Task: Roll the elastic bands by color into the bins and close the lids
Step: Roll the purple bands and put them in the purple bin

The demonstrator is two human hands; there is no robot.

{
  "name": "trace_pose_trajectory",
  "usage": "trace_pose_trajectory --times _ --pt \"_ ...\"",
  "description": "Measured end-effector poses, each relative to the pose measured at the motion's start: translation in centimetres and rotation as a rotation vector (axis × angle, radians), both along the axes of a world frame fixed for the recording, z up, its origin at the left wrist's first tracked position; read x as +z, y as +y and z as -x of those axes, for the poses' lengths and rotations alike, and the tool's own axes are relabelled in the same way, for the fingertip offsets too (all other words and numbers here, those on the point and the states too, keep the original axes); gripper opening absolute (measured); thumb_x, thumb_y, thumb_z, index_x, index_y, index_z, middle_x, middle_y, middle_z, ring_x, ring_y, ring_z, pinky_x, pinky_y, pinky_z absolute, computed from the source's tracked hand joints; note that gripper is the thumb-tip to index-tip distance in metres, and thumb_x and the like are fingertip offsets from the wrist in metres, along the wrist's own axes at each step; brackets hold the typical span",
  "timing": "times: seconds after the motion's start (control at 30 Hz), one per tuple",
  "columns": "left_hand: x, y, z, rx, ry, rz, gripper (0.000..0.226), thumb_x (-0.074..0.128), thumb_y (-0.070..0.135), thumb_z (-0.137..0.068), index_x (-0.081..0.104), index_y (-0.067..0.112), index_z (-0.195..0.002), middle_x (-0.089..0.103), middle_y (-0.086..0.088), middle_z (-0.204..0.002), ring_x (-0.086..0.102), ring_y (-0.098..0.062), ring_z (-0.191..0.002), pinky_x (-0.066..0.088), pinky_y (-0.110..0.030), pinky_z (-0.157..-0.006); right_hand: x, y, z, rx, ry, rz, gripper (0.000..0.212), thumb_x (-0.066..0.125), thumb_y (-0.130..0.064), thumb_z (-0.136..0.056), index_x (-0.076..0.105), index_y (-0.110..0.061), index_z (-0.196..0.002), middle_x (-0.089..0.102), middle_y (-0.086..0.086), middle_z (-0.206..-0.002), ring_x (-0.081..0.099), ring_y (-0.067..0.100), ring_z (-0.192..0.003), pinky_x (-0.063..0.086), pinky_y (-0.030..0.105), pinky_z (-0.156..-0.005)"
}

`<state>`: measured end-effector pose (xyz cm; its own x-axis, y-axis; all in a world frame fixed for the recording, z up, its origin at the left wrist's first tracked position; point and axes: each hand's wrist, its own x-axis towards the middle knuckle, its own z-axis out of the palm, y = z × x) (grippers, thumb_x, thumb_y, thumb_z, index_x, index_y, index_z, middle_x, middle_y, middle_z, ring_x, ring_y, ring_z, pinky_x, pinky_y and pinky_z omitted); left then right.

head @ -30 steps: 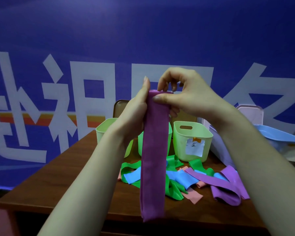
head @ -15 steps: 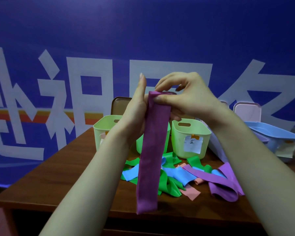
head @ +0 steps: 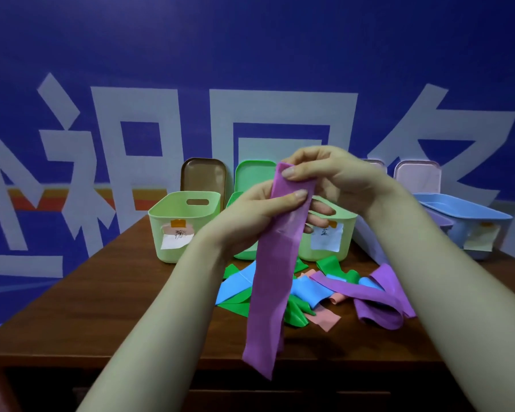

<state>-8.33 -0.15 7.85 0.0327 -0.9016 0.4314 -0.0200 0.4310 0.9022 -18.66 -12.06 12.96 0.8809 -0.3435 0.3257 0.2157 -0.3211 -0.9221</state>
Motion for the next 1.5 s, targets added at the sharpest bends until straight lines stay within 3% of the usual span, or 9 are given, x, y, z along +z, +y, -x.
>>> trace_pose_trajectory --times 0.17,0.33,0.5,0.67,0.87,1.1,1.27,1.4,1.5 --pt "-1.3 -1.5 0.0 0.093 0.125 -0.038 0.018 0.045 0.004 -0.097 0.063 0.000 -0.097 0.073 -0.011 -0.080 0.070 -0.018 -0.066 0.057 -0.027 -0.069 -3.0 -2.3 0.3 0.095 -0.008 -0.159 0.017 0.063 -0.015 -0.082 0.059 -0.008 -0.097 0.057 0.008 -0.069 0.050 0.015 -0.047 0.046 0.025 -0.046" --pt "-2.3 -2.6 -0.6 0.198 0.286 -0.079 0.016 0.046 0.004 -0.096 0.062 0.002 -0.096 0.071 -0.009 -0.073 0.066 -0.015 -0.057 0.055 -0.023 -0.059 -7.3 -6.1 -0.4 -0.176 0.132 -0.220 0.021 0.054 -0.031 -0.094 0.061 -0.012 -0.098 0.064 0.000 -0.084 0.061 0.014 -0.077 0.049 0.032 -0.077" --pt "-2.8 -3.0 -1.1 0.232 0.357 -0.080 0.017 0.044 0.005 -0.097 0.061 0.004 -0.097 0.068 -0.007 -0.066 0.062 -0.016 -0.053 0.053 -0.023 -0.056 -13.5 -9.8 -0.8 -0.433 0.551 0.066 0.005 0.059 -0.015 -0.092 0.062 -0.015 -0.088 0.063 0.007 -0.091 0.056 0.013 -0.073 0.038 0.026 -0.062" --pt "-3.1 -3.1 -2.3 0.238 0.375 -0.070 0.018 0.045 0.007 -0.095 0.063 0.005 -0.096 0.065 -0.009 -0.068 0.059 -0.018 -0.056 0.051 -0.024 -0.055 -17.6 -12.1 -1.2 -0.501 0.743 0.294 0.030 0.049 0.010 -0.087 0.065 -0.009 -0.105 0.058 0.008 -0.109 0.054 0.020 -0.089 0.043 0.014 -0.050" --pt "-3.2 -3.1 -3.1 0.265 0.358 -0.070 0.018 0.046 0.007 -0.094 0.064 0.005 -0.096 0.065 -0.010 -0.068 0.058 -0.018 -0.055 0.051 -0.025 -0.055 -19.1 -12.8 -2.4 -0.436 0.849 0.567 0.043 0.048 0.009 -0.081 0.065 -0.014 -0.113 0.061 0.010 -0.121 0.059 0.025 -0.107 0.055 0.031 -0.079" --pt "-3.3 -3.2 -3.3 0.247 0.461 -0.100 0.018 0.046 0.017 -0.095 0.060 0.006 -0.099 0.061 -0.010 -0.065 0.054 -0.019 -0.054 0.046 -0.028 -0.059 -17.6 -12.9 -2.0 -0.506 0.864 0.804 0.023 0.060 -0.013 -0.080 0.069 -0.021 -0.100 0.063 0.003 -0.106 0.057 0.020 -0.097 0.050 0.029 -0.083" --pt "-3.1 -3.3 -3.1 0.192 0.494 -0.118 0.027 0.044 0.028 -0.097 0.061 0.007 -0.100 0.060 -0.010 -0.068 0.054 -0.019 -0.057 0.045 -0.028 -0.059 -14.1 -12.7 -0.4 -0.721 0.630 0.899 0.013 0.068 -0.022 -0.081 0.075 -0.017 -0.091 0.064 0.006 -0.099 0.057 0.027 -0.102 0.044 0.032 -0.083" --pt "-2.8 -3.5 -2.8 0.167 0.517 -0.096 0.033 0.041 0.033 -0.096 0.058 0.006 -0.102 0.059 -0.012 -0.069 0.054 -0.021 -0.055 0.046 -0.027 -0.056 -10.0 -11.8 0.3 -0.877 0.404 0.725 0.009 0.064 -0.017 -0.080 0.067 -0.025 -0.082 0.066 0.005 -0.099 0.056 0.029 -0.105 0.040 0.038 -0.092" --pt "-2.4 -3.5 -2.4 0.177 0.544 -0.070 0.035 0.038 0.033 -0.096 0.057 0.004 -0.101 0.059 -0.013 -0.068 0.054 -0.022 -0.054 0.046 -0.026 -0.055 -7.3 -10.7 0.9 -0.890 0.249 0.638 0.014 0.063 -0.015 -0.080 0.059 -0.026 -0.074 0.064 0.000 -0.082 0.062 0.026 -0.090 0.051 0.041 -0.082"
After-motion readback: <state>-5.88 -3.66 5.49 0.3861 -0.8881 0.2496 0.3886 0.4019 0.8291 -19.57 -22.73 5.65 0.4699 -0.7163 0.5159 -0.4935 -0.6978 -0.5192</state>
